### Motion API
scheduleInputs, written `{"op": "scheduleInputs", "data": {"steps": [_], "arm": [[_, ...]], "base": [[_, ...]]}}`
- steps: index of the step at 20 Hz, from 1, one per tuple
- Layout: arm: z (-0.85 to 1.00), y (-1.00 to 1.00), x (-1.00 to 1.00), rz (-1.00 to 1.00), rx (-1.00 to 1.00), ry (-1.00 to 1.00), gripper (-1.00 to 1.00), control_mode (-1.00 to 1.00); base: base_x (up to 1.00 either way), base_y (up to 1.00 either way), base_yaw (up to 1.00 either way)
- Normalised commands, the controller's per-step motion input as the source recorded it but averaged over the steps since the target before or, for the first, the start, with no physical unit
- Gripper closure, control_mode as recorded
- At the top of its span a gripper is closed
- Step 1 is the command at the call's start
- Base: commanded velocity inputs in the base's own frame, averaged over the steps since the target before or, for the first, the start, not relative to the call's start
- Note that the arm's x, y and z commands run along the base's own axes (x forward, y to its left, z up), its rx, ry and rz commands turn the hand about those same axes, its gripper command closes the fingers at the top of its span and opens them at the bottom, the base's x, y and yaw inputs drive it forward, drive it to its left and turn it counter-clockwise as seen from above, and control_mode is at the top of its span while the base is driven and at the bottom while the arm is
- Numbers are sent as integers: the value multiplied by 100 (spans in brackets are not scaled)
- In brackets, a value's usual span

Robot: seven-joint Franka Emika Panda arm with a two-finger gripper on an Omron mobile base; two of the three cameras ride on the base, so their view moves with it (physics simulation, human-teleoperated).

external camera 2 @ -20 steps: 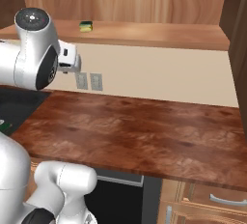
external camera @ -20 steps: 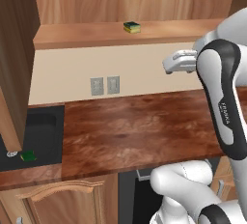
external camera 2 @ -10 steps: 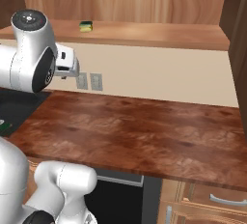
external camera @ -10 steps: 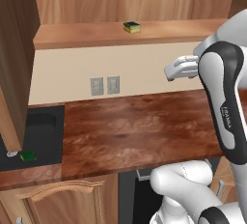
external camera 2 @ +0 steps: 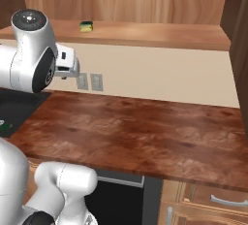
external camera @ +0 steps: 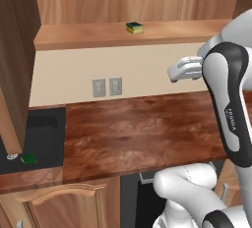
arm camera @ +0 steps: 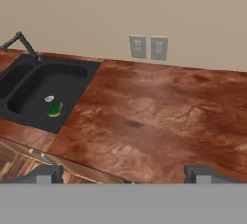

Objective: Pick up the sponge and sponge from the sink, and place them back in the cabinet, and close the cabinet doors.

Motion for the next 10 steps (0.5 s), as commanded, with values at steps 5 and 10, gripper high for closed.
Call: {"op": "scheduleInputs", "data": {"steps": [5,10], "arm": [[0,0,0,0,0,0,-100,100],[0,0,0,0,0,0,-100,100]], "base": [[-53,-8,-1],[-67,-9,0]]}}
